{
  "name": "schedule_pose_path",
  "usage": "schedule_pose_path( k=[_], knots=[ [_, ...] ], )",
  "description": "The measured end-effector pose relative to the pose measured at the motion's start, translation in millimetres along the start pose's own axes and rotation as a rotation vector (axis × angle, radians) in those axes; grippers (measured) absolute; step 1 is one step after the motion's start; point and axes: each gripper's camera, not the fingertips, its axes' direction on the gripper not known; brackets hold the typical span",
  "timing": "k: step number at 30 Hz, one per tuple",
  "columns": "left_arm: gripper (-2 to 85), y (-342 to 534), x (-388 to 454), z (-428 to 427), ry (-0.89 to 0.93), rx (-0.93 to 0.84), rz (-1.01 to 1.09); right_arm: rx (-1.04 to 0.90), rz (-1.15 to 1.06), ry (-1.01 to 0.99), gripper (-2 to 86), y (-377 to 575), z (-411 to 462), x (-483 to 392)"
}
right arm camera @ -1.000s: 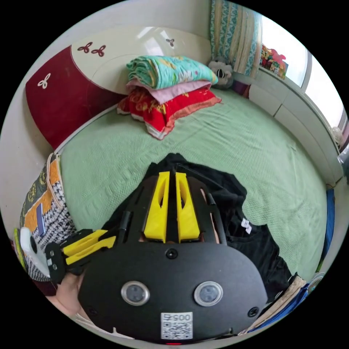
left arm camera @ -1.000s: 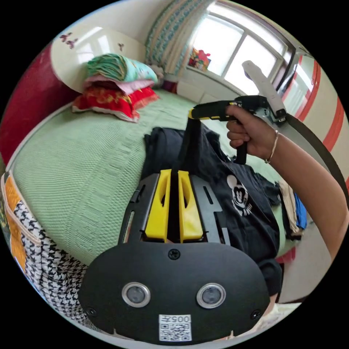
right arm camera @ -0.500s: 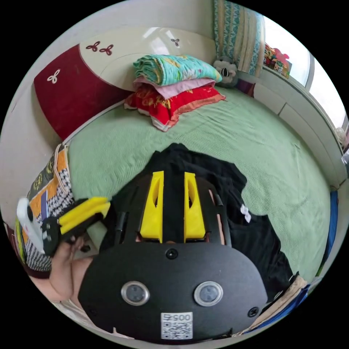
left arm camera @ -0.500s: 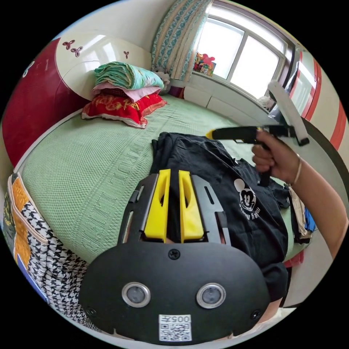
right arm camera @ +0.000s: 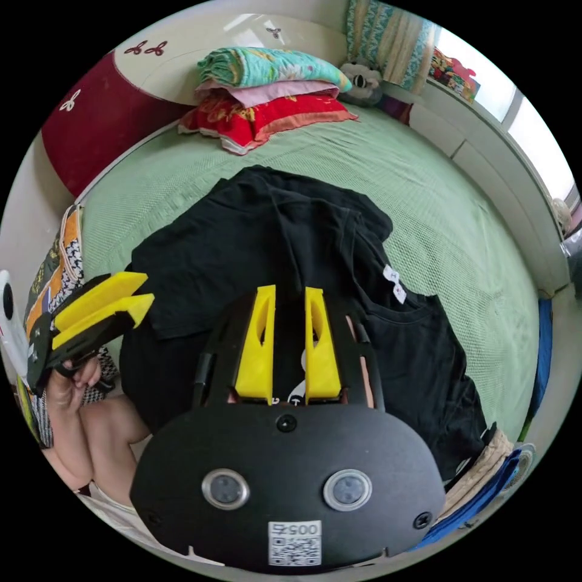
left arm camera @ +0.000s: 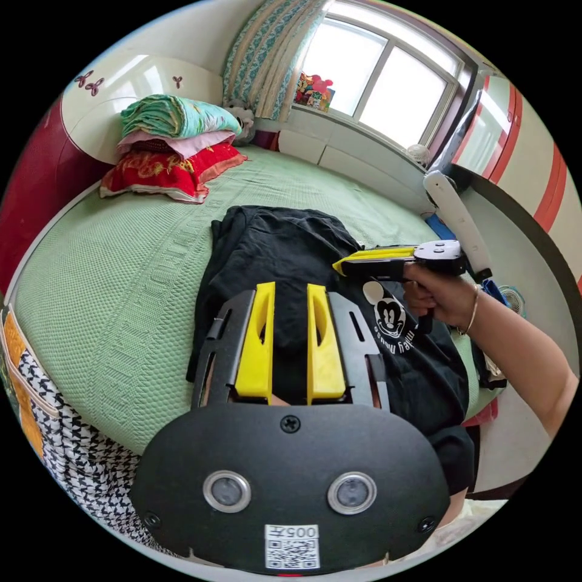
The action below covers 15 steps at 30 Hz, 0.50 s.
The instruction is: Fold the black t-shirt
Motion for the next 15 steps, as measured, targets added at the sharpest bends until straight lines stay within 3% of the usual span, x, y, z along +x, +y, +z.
schedule_pose_path(
  k=[2,6,12,15],
  knots=[
    [8.9,-2,2,3,0.014,-0.004,-0.005,-0.025,0.006,0.098,0.6,-4,1,-3],
    [8.9,-5,8,7,0.016,-0.011,0.001,0.045,0.070,0.026,-1.2,-3,-18,15],
    [9.2,-6,21,14,-0.001,-0.024,0.019,0.028,0.169,0.025,2.7,7,-23,40],
    [9.2,-8,26,18,-0.006,-0.027,0.014,0.099,0.101,-0.003,3.6,26,-36,24]
  ],
)
